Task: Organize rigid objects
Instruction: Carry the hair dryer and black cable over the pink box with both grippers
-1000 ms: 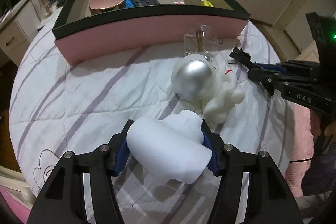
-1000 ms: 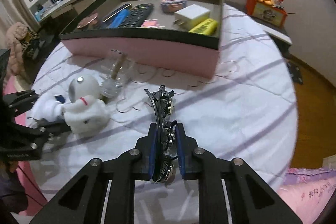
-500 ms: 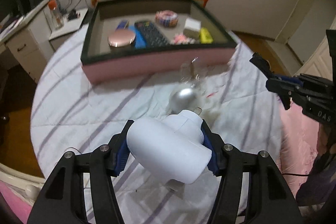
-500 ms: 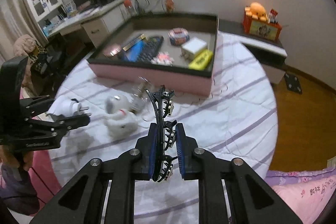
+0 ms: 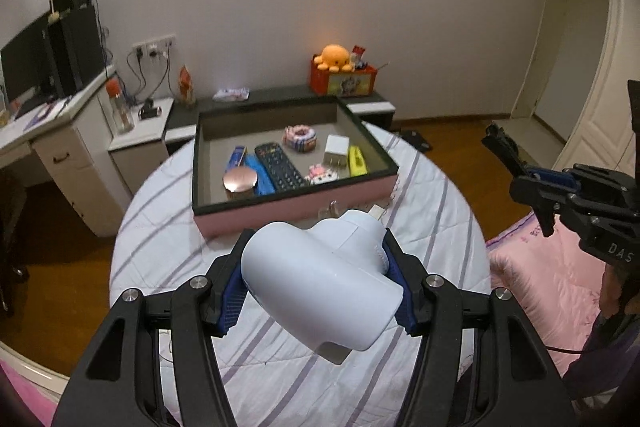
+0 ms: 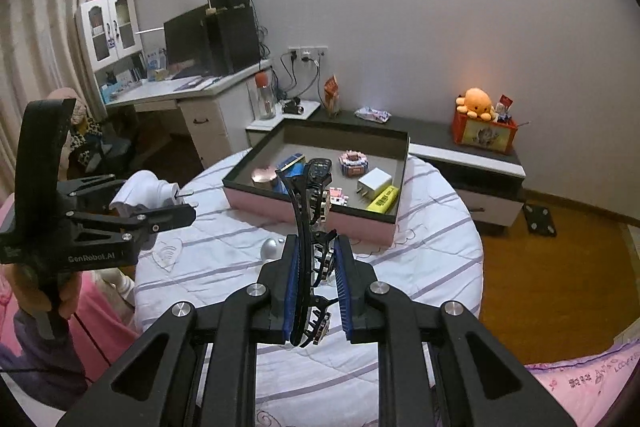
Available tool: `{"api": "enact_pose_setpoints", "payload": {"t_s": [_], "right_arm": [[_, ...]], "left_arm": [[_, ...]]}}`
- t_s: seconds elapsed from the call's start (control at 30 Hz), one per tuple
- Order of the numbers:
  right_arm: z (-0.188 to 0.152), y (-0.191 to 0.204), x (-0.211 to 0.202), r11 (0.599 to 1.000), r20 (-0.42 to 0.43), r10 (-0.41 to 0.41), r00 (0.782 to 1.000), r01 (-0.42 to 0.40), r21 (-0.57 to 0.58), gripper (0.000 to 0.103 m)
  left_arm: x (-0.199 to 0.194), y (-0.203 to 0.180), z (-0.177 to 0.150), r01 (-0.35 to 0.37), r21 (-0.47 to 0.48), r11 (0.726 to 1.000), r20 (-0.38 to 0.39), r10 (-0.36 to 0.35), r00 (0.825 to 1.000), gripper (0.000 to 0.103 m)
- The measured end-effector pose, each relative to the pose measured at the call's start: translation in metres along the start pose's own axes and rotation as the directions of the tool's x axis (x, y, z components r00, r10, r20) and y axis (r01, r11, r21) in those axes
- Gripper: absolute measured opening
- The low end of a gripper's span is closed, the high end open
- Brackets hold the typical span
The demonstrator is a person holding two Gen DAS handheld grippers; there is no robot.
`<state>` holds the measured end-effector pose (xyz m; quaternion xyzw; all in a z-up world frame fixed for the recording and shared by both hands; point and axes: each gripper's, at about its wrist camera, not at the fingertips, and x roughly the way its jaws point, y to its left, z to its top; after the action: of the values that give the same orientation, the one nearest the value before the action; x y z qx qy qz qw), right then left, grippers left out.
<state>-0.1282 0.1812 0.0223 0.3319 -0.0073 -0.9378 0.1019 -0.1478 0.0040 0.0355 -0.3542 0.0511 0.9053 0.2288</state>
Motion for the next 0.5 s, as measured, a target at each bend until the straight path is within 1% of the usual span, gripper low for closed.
{"api": "enact_pose_setpoints", "payload": {"t_s": [0.13,0.27,0.37,0.5], "right_arm": [[0.001,-0.002,0.003,1.0,-0.005,-0.004,1.0,0.004,0.005,0.017],[0.001,-0.005,0.005,1.0,-0.002,-0.005,1.0,0.005,0.016,0.017],[0.005,-0.009,0.011,1.0,0.001,0.001,1.0,-0.001,0.025,0.017],[0.017,-0.018,0.033,0.999,-0.016,-0.002,1.0,0.003,0.042,0.017]], "left_arm": [[-0.004,0.001,0.002,0.028,-0.01,1.0,0.005,-0.028,1.0,0.06],[0.0,0.005,0.004,0.022,-0.015,1.0,0.003,-0.022,1.0,0.06],[0.01,0.011,0.009,0.017,-0.033,0.999,-0.007,-0.018,1.0,0.06],[0.031,0.021,0.021,0.03,-0.052,0.998,-0.013,-0.031,0.999,0.06]]}}
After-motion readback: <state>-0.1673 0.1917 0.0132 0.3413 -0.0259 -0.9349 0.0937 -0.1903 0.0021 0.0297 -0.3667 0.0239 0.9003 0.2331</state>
